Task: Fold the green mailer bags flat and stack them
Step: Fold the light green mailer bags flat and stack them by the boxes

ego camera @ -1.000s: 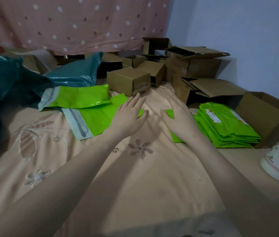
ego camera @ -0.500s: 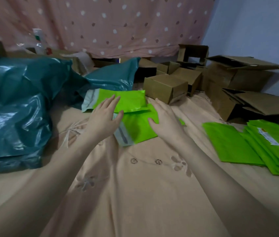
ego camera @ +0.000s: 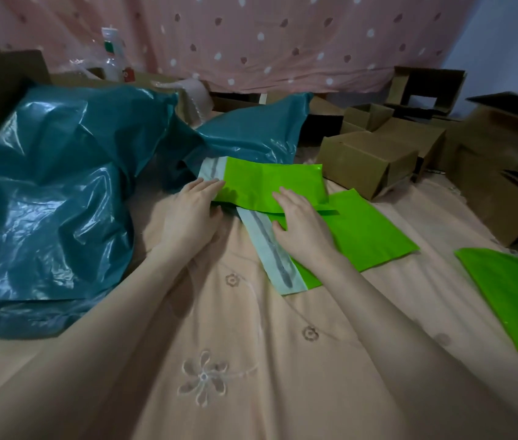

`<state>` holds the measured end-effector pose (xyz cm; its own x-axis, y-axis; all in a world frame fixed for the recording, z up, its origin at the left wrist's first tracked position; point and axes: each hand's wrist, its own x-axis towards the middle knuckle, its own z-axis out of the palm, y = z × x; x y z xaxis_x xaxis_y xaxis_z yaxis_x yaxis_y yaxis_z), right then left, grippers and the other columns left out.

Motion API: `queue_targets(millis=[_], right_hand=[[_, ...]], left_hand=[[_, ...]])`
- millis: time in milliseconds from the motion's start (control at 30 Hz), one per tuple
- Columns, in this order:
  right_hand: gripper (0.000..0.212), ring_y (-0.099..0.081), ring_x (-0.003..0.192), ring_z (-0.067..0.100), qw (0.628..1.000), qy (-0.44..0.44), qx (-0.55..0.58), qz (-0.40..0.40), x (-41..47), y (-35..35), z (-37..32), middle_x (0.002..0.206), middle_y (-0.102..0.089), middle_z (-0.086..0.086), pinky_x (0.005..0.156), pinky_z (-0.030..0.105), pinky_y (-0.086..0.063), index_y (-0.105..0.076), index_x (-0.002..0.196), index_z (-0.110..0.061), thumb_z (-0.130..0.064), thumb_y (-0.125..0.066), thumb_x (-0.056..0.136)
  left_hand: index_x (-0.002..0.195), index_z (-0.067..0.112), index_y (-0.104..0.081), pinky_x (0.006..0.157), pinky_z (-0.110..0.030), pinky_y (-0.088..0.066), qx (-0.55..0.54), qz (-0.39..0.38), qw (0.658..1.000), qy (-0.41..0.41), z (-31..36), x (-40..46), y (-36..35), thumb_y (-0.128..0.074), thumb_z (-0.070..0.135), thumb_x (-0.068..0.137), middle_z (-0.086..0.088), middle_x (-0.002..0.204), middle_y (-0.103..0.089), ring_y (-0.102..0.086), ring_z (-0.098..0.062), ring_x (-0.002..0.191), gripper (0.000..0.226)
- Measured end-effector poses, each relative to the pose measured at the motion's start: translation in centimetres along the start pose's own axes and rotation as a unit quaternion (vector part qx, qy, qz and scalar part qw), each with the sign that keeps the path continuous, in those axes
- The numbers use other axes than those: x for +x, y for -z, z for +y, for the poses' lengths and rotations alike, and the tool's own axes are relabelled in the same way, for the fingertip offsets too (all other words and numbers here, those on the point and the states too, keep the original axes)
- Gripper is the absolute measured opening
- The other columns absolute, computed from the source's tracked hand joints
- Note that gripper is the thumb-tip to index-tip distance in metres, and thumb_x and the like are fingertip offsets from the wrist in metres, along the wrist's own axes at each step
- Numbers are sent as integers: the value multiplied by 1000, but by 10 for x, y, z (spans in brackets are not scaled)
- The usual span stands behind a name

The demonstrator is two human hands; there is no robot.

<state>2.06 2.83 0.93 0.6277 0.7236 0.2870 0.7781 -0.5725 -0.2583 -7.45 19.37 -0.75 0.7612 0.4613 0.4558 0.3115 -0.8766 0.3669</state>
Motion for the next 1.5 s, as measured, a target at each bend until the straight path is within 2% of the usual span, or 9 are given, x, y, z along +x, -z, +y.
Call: queue_targets(millis=[167,367,600,833,967,1100,1233,1367,1500], right_hand=[[52,-29,140,21,1000,-15,-1,7,8,-11,1,152,-33,8,115,33,-23,-36,143,-10,-15,-47,92],[50,-37,135,23,999,-16,0,36,4,-5,5,147,-41,8,111,35,-29,-39,141,-8,-17,-48,93],[51,-43,129,23,995,11,42,86,-6,25,-6,140,-49,4,106,33,-34,-44,138,-12,-21,-53,89],[49,-58,103,33,983,-20,142,118,-37,66,-17,108,-64,10,81,41,-48,-52,123,-19,-19,-56,74],[18,-61,93,33,967,-51,173,181,-61,90,-1,93,-70,13,73,37,-45,-66,99,-12,-14,-54,85],[14,-64,81,31,954,-80,202,206,-86,111,21,82,-70,11,69,39,-48,-67,88,-7,-17,-57,89],[17,-63,75,29,943,-114,230,211,-109,129,43,76,-67,12,63,37,-46,-62,78,-7,-18,-58,90],[29,-60,77,44,932,-128,243,235,-132,139,59,83,-63,33,64,46,-46,-62,84,7,-22,-59,87],[25,-60,74,37,929,-141,235,247,-153,146,65,83,-64,30,63,43,-45,-63,87,8,-16,-60,88]], left_hand=[[115,24,-67,85,-34,-39,24,39,999,6,0,6,-6,-51,12,86,3,119,-65,-52,-22,118,35],[105,24,-71,84,-33,-30,4,121,993,-20,13,4,-4,-54,15,87,3,107,-70,-57,-24,104,27],[102,22,-70,82,-36,-34,-27,156,983,-95,57,1,26,-56,16,83,4,97,-71,-61,-26,94,24],[104,16,-69,72,-33,-48,-84,168,963,-191,108,-15,59,-64,13,79,-1,92,-73,-68,-25,85,25],[128,21,-53,85,-35,-43,-70,147,962,-219,130,-30,70,-63,27,86,3,115,-66,-61,-21,104,44],[148,25,-19,104,-37,-28,-48,125,979,-152,135,-47,75,-69,37,80,2,146,-36,-36,-19,131,86],[149,22,-11,108,-39,-25,-114,111,986,-49,136,-63,72,-72,30,77,0,150,-27,-29,-20,137,95],[139,20,-38,102,-31,-39,-348,-9,936,45,145,-74,62,-71,32,81,4,132,-52,-45,-13,125,68],[106,18,-65,85,-13,-45,-434,-15,901,-12,161,-85,57,-63,25,89,4,104,-68,-60,-2,93,19]])
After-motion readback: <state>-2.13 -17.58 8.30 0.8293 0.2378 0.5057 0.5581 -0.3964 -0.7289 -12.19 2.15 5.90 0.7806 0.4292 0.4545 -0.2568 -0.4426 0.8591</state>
